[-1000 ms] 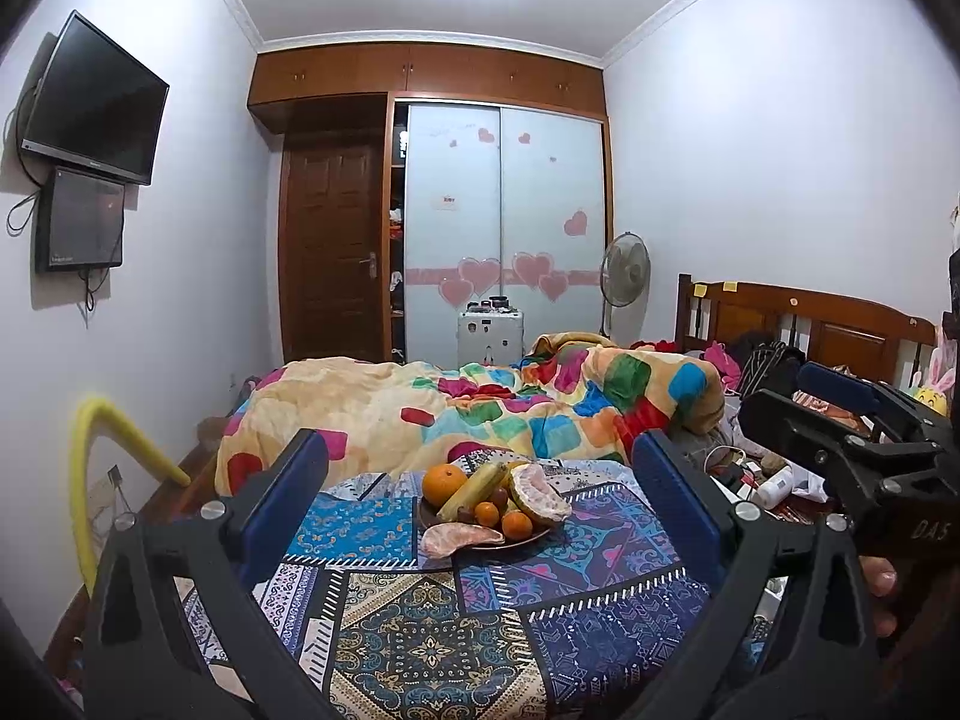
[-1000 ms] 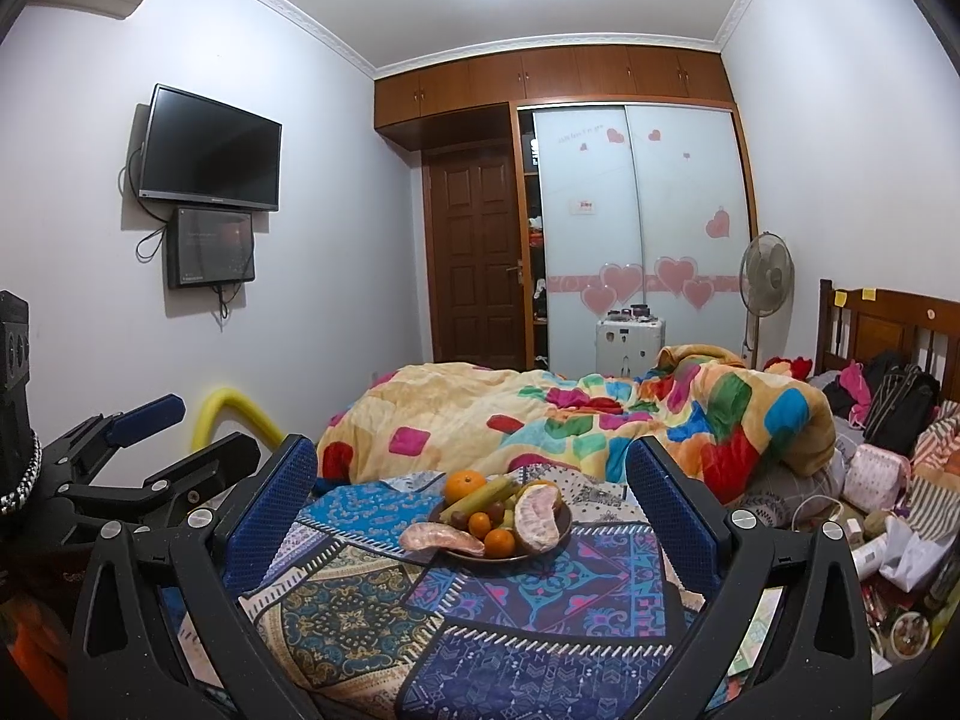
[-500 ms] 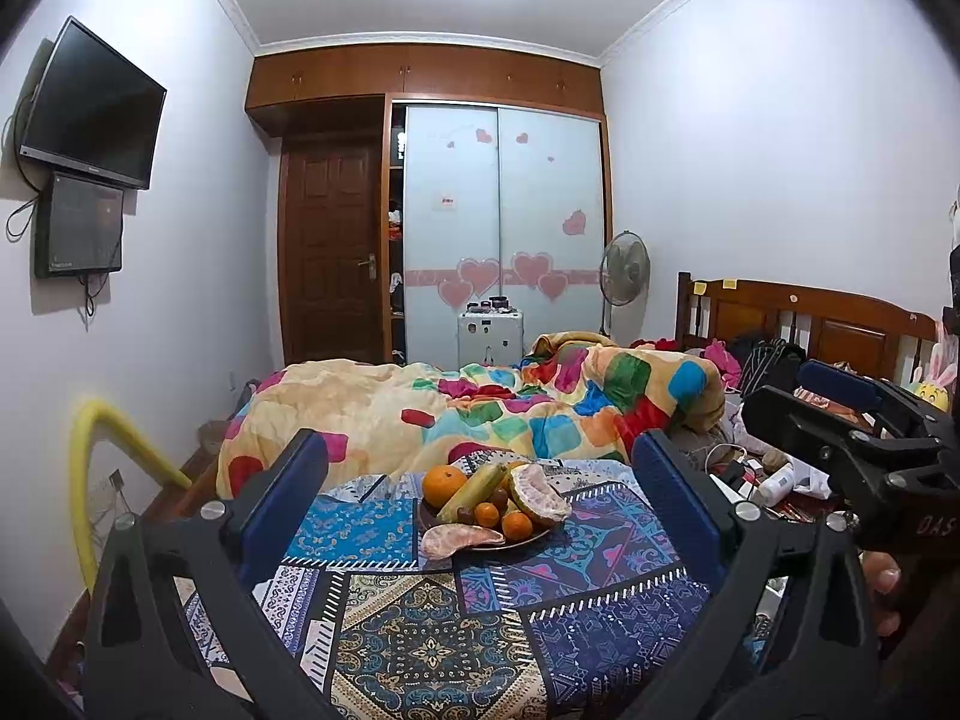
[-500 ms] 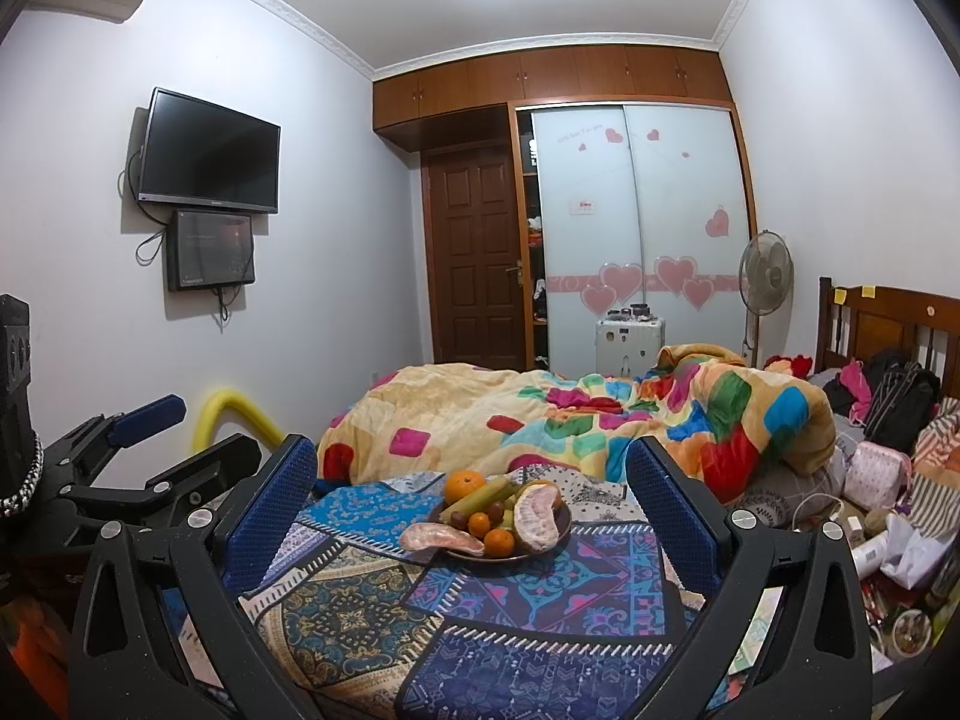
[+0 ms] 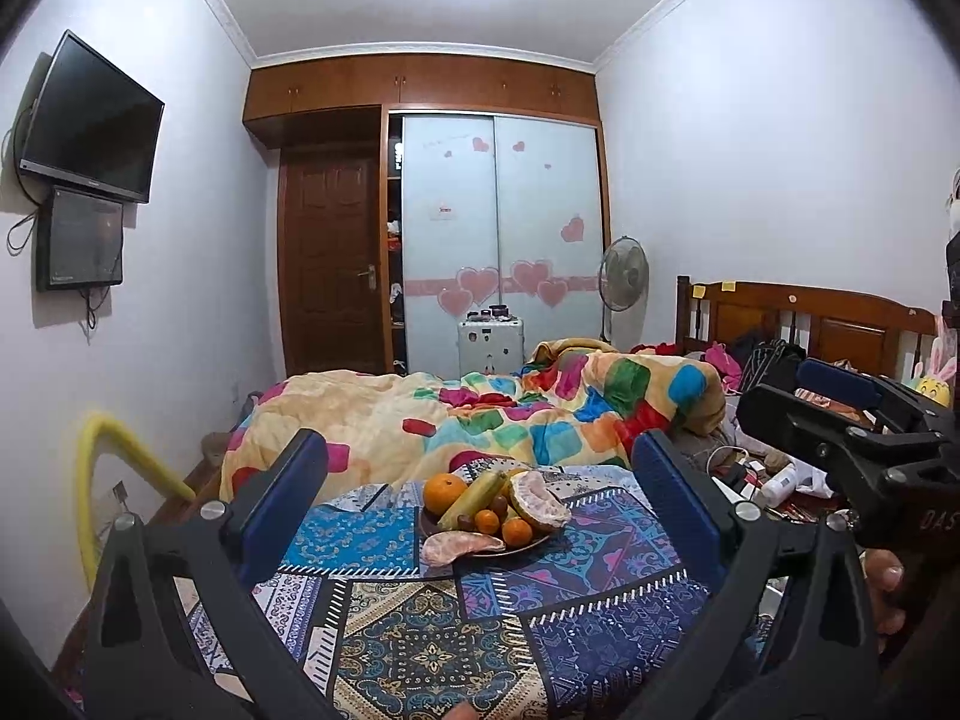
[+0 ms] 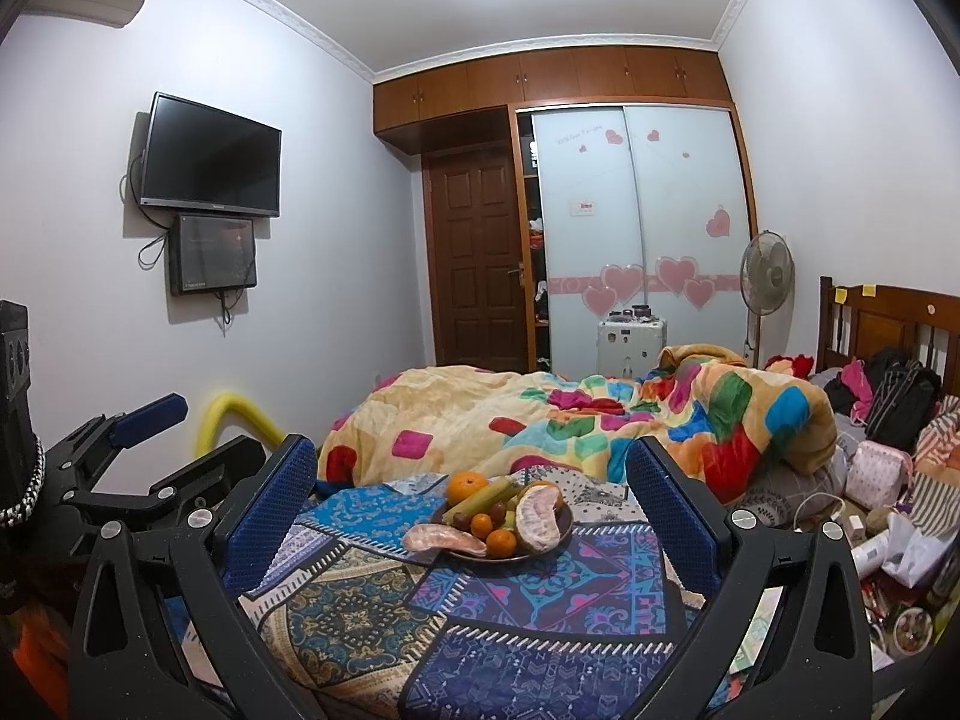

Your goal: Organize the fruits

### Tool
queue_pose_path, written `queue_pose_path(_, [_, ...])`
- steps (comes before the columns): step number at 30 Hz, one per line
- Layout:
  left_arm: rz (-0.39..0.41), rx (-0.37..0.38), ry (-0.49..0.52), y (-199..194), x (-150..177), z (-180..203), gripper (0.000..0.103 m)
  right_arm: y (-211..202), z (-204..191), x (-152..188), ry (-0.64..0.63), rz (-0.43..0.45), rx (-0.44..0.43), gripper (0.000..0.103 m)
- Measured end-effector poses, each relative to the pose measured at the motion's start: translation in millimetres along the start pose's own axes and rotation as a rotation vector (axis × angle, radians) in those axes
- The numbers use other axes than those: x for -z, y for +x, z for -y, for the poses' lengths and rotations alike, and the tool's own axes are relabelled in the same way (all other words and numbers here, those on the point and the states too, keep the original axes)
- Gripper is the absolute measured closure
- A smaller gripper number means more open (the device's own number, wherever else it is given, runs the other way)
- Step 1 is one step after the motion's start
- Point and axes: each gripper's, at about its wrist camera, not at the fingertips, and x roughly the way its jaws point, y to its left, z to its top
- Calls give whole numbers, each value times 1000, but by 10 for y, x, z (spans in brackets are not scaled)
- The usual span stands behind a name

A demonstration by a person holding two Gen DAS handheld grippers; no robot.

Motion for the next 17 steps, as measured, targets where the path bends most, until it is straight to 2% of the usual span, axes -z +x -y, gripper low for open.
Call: queue_pose_path(17, [-16,18,-25,-27,1,-29,0,-12,-21,28,-5,-13,14,0])
